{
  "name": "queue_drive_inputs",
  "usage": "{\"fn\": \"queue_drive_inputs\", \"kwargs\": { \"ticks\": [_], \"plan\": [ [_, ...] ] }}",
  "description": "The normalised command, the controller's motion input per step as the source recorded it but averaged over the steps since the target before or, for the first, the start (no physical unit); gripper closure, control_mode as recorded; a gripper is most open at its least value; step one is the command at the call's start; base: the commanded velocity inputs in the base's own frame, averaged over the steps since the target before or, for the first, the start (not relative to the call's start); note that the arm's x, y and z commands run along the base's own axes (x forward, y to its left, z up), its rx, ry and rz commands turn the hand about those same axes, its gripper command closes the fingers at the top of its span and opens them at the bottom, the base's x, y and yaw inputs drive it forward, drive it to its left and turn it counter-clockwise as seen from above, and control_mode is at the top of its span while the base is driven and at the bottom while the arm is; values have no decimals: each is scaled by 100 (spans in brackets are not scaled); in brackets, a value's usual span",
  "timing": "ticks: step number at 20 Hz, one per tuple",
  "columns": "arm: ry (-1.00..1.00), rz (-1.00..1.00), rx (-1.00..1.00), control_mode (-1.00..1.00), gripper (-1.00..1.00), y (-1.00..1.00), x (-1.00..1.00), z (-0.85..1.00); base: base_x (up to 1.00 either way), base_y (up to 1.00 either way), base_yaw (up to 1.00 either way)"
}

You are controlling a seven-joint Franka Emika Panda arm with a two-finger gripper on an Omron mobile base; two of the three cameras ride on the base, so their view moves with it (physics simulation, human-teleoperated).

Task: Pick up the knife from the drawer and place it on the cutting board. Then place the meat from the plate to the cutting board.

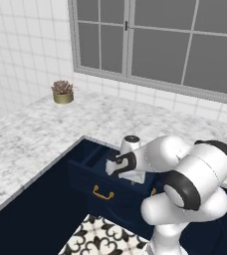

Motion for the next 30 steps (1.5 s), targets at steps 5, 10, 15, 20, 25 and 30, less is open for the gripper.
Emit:
{"fn": "queue_drive_inputs", "kwargs": {
  "ticks": [5, 10, 15, 20, 25, 30],
  "plan": [
    [2, 0, 2, -100, -100, 29, -53, -26, 0, 0, 0],
    [6, 0, 6, -100, -100, 48, -71, -25, 0, 0, 0],
    [13, 0, 13, -100, -100, 46, -89, -67, 0, 0, 0],
    [12, 0, 21, -100, -100, 42, -100, -81, 0, 0, 0],
    [-1, -7, 7, -100, -100, 0, -42, 42, 0, 0, 0],
    [0, 0, 5, -100, -100, -36, 47, 100, 0, 0, 0]
  ]
}}
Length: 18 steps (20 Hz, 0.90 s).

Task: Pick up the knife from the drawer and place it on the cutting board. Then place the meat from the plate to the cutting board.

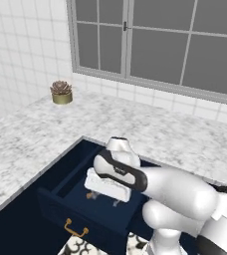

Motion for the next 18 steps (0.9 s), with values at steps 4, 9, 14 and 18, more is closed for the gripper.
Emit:
{"fn": "queue_drive_inputs", "kwargs": {
  "ticks": [4, 9, 14, 18],
  "plan": [
    [0, -3, 0, -100, -100, -27, 25, 24, 0, 0, 0],
    [0, -11, -13, -100, -100, -6, 21, -16, 0, 0, 0],
    [1, -7, -23, -100, -100, -1, 57, -20, 0, 0, 0],
    [11, -6, -17, -100, -100, 0, 72, 0, 0, 0, 0]
  ]
}}
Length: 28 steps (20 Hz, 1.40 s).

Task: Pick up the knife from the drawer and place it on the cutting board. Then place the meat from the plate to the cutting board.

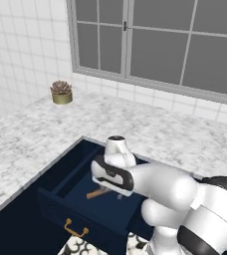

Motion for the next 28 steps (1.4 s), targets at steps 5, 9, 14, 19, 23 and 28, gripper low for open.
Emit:
{"fn": "queue_drive_inputs", "kwargs": {
  "ticks": [5, 9, 14, 19, 23, 28],
  "plan": [
    [6, -3, -6, -100, -100, 0, 63, -9, 0, 0, 0],
    [0, -4, 0, -100, -100, 0, 49, -26, 0, 0, 0],
    [-2, -8, 0, -100, -100, -20, 14, -38, 0, 0, 0],
    [-12, -7, 0, -100, -100, -21, -4, -35, 0, 0, 0],
    [-9, -6, 0, -100, -100, 0, 0, -31, 0, 0, 0],
    [-1, -5, -1, -100, -100, 0, 12, -34, 0, 0, 0]
  ]
}}
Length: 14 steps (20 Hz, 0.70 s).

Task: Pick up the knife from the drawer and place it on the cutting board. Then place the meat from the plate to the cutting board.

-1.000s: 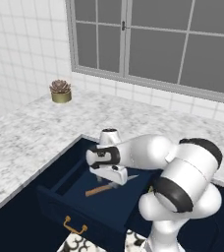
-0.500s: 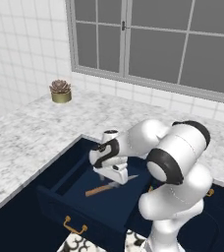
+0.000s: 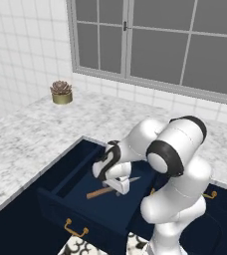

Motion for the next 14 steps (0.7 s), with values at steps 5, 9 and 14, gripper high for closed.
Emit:
{"fn": "queue_drive_inputs", "kwargs": {
  "ticks": [5, 9, 14],
  "plan": [
    [0, -3, -1, -100, -100, 0, 27, -32, 0, 0, 0],
    [1, -1, -2, -100, -100, 6, 34, -27, 0, 0, 0],
    [10, -2, -3, -100, -100, 14, 36, -15, 0, 0, 0]
  ]
}}
